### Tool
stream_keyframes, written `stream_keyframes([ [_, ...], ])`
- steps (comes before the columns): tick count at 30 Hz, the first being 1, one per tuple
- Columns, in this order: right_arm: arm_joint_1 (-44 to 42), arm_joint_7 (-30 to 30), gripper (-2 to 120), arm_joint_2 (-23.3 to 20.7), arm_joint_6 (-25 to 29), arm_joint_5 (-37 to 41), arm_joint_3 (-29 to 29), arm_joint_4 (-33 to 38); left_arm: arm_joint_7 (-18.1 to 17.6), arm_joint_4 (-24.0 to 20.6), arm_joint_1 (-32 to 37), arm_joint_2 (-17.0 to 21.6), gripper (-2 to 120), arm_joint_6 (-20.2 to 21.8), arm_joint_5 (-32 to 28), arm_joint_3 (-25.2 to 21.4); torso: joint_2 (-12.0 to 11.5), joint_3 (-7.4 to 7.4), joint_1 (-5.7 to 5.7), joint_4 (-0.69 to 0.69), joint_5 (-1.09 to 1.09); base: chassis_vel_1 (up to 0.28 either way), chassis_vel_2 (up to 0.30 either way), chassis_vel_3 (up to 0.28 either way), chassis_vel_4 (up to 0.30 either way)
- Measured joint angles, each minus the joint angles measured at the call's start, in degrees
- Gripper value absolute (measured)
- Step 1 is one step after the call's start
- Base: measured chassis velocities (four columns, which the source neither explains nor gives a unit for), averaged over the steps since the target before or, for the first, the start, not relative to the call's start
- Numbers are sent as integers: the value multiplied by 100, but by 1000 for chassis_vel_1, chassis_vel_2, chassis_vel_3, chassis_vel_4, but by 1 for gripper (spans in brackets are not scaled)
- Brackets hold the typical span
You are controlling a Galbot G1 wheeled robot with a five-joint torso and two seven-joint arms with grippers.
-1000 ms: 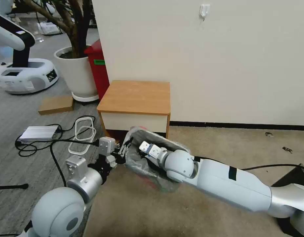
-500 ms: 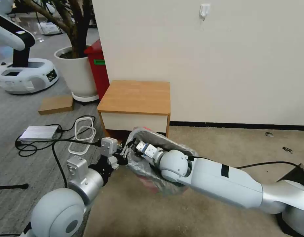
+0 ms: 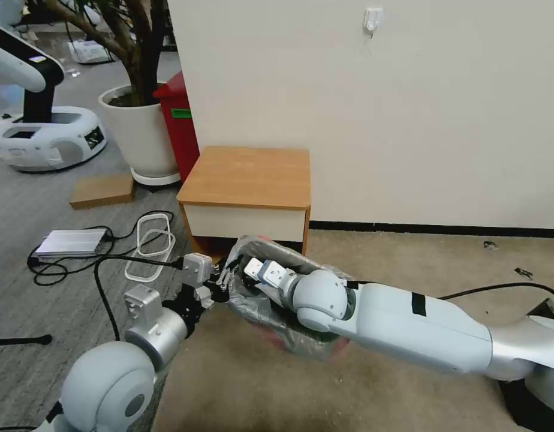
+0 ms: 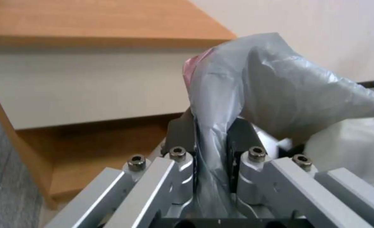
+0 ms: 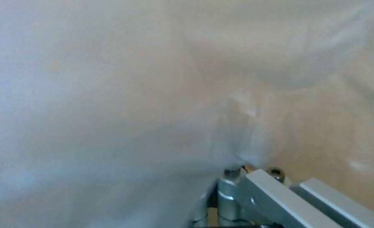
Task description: Pick up the garbage bag from the table and place it over the trash can.
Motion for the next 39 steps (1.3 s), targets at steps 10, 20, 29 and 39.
stream_keyframes([
  [10, 28, -15, 0, -458, 5, 176, 6, 568, -465, 291, -92, -110, 9, 49, -563, 21, 0, 0, 0, -1, 0, 0, 0, 0, 0],
  [20, -275, -13, 0, -869, 15, 333, 534, 1231, -893, 663, -23, -364, 9, -28, -1200, 39, 0, 0, 0, 0, 0, 0, 0, 0, 0],
  [29, -2426, -116, 0, -1788, 1067, 142, 2577, 2218, -1594, 994, 176, -734, 9, -159, -2126, 92, 0, -1, 0, -2, 1, 0, 0, 0, 0],
  [39, -5843, 208, 24, -947, 2582, -1822, 5578, 2269, -1811, 860, 964, -918, 9, -135, -2119, 333, 0, -1, 0, 1, 1, 0, 0, 0, 0],
])
